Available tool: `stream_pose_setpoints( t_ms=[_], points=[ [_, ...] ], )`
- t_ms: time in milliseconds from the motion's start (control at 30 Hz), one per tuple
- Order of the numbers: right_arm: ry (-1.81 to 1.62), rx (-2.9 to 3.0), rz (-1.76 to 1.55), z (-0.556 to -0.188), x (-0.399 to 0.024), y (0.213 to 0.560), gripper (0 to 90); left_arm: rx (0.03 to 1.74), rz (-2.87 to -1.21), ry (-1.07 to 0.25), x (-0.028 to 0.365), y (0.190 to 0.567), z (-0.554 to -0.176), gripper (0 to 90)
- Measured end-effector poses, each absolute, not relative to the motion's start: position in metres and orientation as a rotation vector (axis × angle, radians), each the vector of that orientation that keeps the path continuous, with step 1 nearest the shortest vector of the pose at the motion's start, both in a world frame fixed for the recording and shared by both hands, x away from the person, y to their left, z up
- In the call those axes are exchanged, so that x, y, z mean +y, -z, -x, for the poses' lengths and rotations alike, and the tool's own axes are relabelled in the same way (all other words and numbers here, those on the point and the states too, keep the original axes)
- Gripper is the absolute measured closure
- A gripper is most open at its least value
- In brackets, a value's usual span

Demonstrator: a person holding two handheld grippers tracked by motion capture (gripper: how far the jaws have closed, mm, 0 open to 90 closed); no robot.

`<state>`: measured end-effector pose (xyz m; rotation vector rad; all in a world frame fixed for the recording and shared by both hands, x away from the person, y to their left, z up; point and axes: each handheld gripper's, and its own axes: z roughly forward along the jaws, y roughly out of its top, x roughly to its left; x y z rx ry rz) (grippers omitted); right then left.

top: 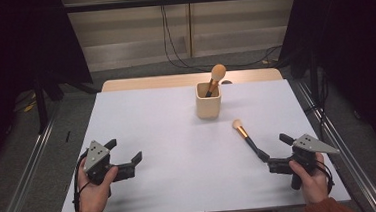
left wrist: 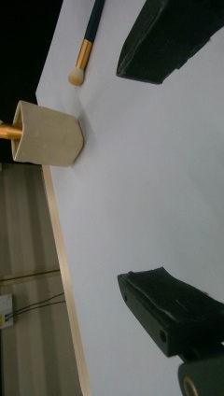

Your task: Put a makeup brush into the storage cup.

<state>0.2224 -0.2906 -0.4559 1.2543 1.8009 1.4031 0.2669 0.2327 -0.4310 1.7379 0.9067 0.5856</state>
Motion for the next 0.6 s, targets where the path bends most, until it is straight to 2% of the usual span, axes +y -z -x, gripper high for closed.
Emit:
stream_pose_setpoints(
  t_ms=[200, 600],
  points=[
    [-1.405, 1.803, -1.259, -0.224, -0.29, 0.456, 0.0, 0.93, -1.752, -0.597, 0.244, 0.437, -0.255, 2.8],
    [-1.416, 1.808, -1.241, -0.222, -0.29, 0.455, 0.0, 0.951, -1.731, -0.602, 0.249, 0.439, -0.254, 2.7]
  ],
)
